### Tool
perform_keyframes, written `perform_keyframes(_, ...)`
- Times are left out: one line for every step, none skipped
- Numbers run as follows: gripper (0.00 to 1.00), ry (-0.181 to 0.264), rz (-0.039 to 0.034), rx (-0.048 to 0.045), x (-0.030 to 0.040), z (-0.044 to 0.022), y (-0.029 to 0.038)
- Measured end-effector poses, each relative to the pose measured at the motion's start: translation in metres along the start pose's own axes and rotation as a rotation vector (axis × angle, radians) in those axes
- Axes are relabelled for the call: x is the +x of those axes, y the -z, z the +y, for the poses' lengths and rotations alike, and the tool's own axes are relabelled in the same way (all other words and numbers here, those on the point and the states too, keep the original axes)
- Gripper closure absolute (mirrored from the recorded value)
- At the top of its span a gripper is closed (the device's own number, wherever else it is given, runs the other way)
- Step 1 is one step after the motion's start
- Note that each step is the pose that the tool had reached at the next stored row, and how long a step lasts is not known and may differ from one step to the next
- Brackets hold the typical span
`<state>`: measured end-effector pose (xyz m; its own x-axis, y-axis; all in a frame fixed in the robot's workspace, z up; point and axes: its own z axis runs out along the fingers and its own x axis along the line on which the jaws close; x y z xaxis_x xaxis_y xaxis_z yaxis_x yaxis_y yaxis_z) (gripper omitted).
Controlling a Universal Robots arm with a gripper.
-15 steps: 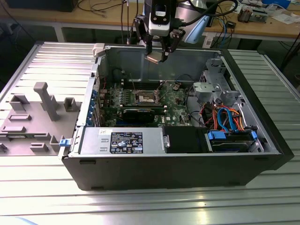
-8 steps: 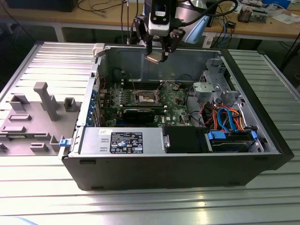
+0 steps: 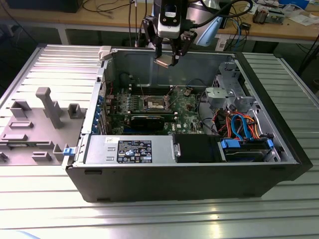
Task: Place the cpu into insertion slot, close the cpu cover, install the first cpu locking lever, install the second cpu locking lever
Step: 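Place the cpu into insertion slot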
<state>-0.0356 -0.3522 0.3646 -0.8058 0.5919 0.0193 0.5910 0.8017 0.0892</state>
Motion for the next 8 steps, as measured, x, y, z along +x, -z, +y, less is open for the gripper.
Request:
perform_keyframes(0.46,0.0,0.0,0.0,0.0,0.0,0.0)
perform_keyframes(0.46,0.0,0.0,0.0,0.0,0.0,0.0)
perform_keyframes(0.46,-0.001,0.0,0.0001,0.0,0.0,0.0)
perform_keyframes(0.46,-0.001,-0.0001,0.0,0.0,0.0,0.0)
perform_keyframes(0.46,-0.003,-0.0003,-0.0001,0.0,0.0,0.0)
perform_keyframes(0.46,-0.005,-0.0005,0.0,0.0,0.0,0.0)
perform_keyframes(0.46,-0.009,-0.0008,-0.0002,0.0,0.0,0.0)
perform_keyframes(0.46,-0.014,-0.0013,-0.0003,0.0,0.0,0.0)
